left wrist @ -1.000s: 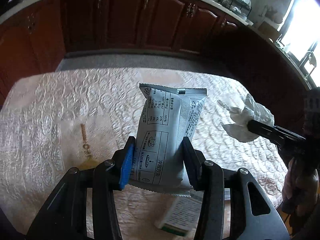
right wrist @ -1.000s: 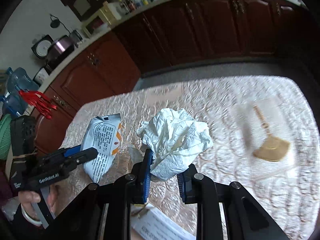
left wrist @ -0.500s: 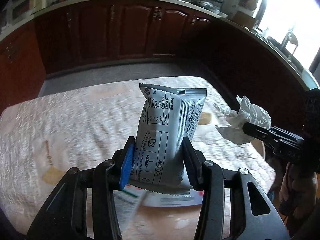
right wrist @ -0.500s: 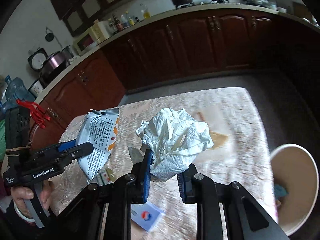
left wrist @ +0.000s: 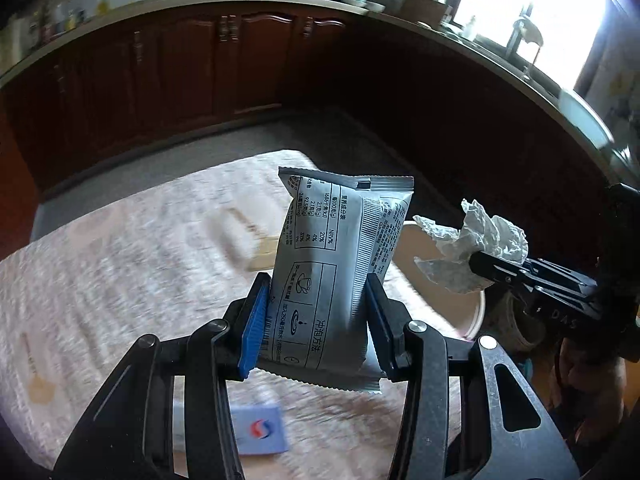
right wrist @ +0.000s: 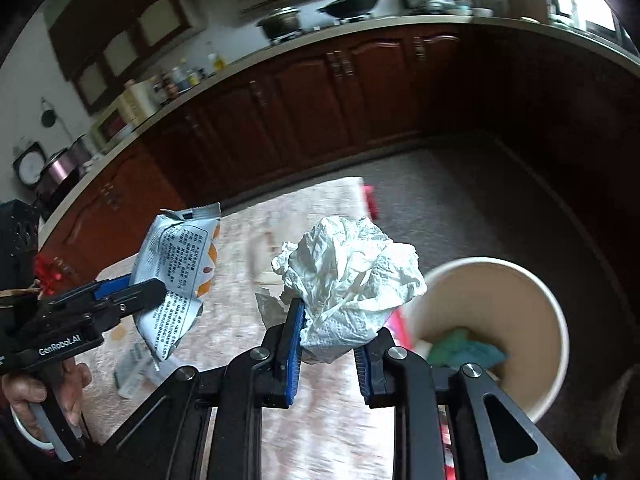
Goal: Collect trash
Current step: 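Grasp the grey wrapper with the left tool while the right tool grasps the white tissue, then carry the wrapper and tissue over the white bucket and open both tools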
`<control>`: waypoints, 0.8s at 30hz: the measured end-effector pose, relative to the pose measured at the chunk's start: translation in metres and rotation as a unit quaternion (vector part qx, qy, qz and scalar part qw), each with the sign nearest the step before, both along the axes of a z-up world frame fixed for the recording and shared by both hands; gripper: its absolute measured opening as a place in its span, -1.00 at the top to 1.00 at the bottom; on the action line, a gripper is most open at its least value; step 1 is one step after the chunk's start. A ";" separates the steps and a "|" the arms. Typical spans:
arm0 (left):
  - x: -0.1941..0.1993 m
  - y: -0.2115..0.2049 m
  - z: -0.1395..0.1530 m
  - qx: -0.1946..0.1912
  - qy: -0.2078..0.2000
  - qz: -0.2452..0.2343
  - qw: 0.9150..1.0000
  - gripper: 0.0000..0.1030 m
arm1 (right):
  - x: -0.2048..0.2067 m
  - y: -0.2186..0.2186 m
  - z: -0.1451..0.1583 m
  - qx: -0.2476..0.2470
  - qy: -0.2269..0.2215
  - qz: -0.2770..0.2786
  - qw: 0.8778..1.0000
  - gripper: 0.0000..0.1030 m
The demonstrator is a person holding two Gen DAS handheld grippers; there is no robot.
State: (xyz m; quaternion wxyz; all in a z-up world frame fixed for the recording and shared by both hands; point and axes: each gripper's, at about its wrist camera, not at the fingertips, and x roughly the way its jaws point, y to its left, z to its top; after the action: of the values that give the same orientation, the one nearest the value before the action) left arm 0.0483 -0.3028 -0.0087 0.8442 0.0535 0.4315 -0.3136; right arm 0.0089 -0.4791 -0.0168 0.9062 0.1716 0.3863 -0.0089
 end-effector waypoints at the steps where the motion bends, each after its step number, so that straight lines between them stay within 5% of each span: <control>1: -0.001 -0.008 -0.001 0.001 0.001 -0.006 1.000 0.14 | -0.004 -0.008 -0.001 -0.001 0.001 -0.008 1.000 0.58; 24: 0.001 -0.147 -0.062 0.019 0.077 -0.079 0.994 0.12 | -0.036 -0.124 -0.055 0.008 0.087 -0.137 0.987 0.58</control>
State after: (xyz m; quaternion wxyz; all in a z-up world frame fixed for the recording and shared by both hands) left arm 0.0493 -0.4499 -0.0703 0.7796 0.0793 0.4957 -0.3744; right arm -0.0270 -0.6030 -0.0722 0.8580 0.2284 0.4369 -0.1445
